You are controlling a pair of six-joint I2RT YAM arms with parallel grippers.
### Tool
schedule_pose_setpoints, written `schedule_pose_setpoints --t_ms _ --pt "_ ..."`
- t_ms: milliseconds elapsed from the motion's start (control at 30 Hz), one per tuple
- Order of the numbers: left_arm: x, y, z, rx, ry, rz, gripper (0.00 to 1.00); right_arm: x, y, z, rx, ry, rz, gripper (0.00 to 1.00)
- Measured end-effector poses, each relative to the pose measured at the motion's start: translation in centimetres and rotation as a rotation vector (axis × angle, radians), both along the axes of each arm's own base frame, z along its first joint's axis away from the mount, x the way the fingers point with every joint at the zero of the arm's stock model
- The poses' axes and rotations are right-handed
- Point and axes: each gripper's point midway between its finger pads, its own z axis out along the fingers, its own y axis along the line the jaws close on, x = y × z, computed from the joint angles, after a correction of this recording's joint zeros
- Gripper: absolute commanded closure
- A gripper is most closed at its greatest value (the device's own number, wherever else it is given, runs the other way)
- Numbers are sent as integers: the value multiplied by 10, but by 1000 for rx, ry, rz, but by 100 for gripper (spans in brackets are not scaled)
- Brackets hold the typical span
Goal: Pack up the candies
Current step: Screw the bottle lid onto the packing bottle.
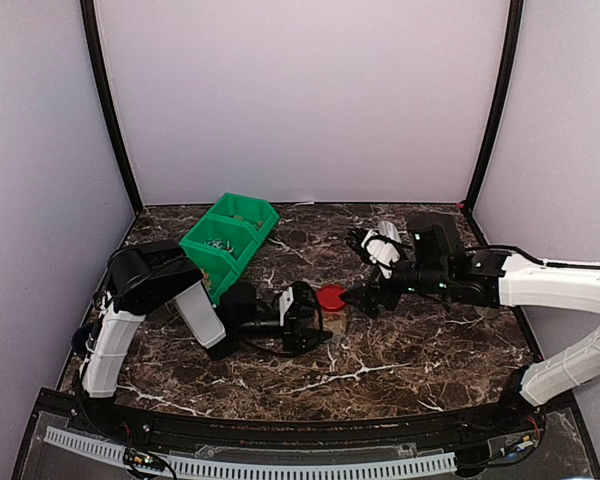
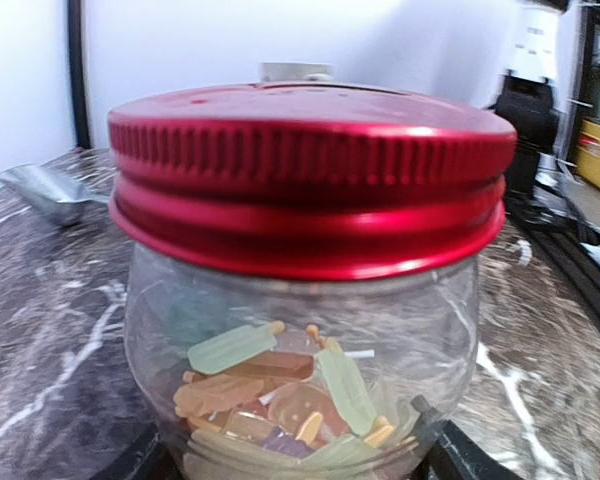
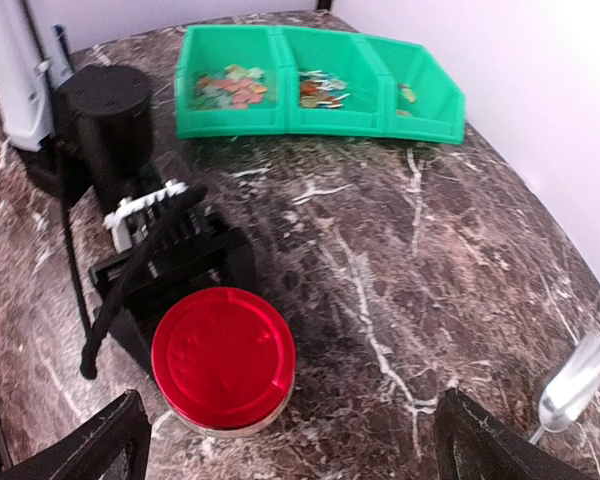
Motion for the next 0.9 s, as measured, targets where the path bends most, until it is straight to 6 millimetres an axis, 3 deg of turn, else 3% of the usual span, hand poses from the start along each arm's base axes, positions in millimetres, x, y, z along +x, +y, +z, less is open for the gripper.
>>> schedule_pose_setpoints --t_ms 200,333,533,900 --pt "-32 2 0 -9 16 -170 29 -31 9 -18 -20 8 209 3" --pt "-41 2 -1 -9 22 -227 29 -38 21 -25 -19 -4 311 8" --pt "-46 3 -1 -8 19 -259 29 -48 32 -56 -68 71 429 16" --pt "-48 1 -1 -4 24 -277 29 -53 43 -46 -29 62 505 20"
